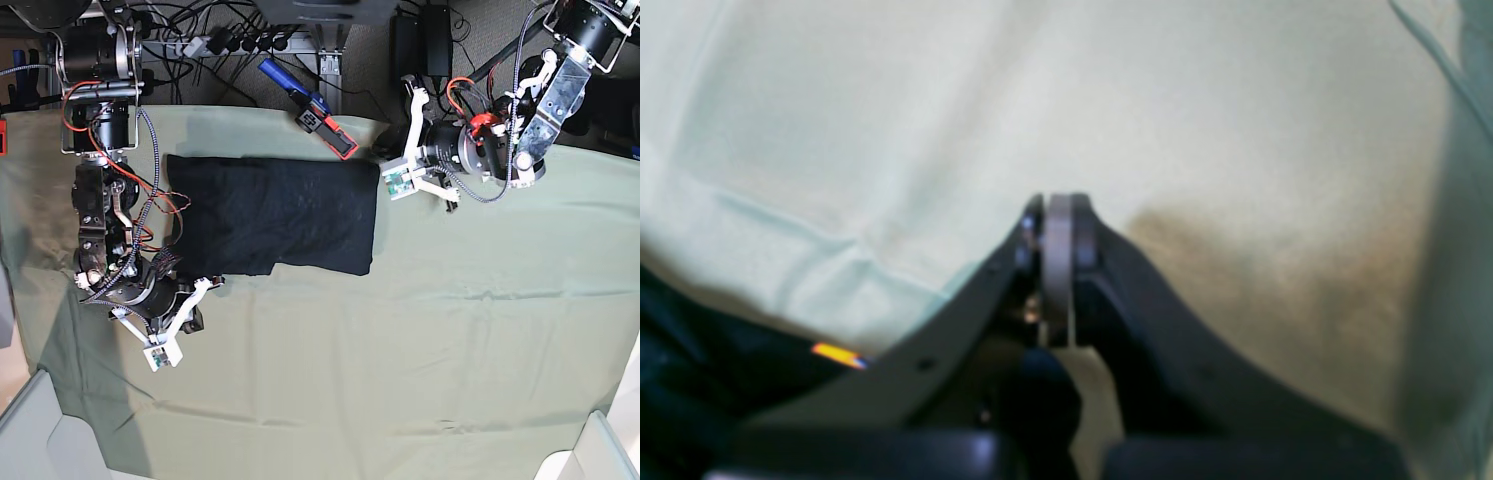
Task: Fold the T-shirt properly
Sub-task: 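Release the shirt and move the left gripper to its edge, then grasp the shirt edge with the left gripper and rotate the bundle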
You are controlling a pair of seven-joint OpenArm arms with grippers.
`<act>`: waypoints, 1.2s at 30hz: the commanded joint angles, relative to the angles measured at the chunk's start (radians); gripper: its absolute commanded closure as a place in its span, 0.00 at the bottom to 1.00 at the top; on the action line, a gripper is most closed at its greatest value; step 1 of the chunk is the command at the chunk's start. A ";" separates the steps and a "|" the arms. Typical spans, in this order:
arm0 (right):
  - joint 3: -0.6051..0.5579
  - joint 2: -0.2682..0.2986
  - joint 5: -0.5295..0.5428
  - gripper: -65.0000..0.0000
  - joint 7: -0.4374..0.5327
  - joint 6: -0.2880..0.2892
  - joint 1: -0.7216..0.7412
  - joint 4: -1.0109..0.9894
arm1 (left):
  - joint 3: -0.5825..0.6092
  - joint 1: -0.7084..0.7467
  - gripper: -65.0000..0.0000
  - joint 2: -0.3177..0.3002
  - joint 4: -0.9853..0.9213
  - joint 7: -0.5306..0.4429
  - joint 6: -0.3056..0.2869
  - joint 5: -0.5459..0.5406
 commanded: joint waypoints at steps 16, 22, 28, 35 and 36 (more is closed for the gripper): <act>0.001 0.088 0.076 1.00 -0.064 0.053 -0.048 0.087 | 0.019 -0.287 0.98 0.065 -0.290 -0.098 -0.011 0.020; 0.001 0.128 0.128 1.00 -0.099 0.053 -0.126 0.149 | 0.019 -0.409 0.98 0.106 -0.470 -0.191 -0.011 0.058; 0.001 0.127 0.150 1.00 -0.121 0.053 -0.230 0.240 | 0.019 -0.513 0.98 0.227 -0.647 -0.202 -0.011 0.058; 0.001 0.120 0.188 1.00 -0.136 0.054 -0.343 0.344 | 0.020 -0.578 0.98 0.344 -0.729 -0.206 -0.011 0.064; 0.001 0.115 0.191 1.00 -0.138 0.054 -0.357 0.353 | 0.024 -0.583 0.98 0.356 -0.732 -0.206 -0.011 0.066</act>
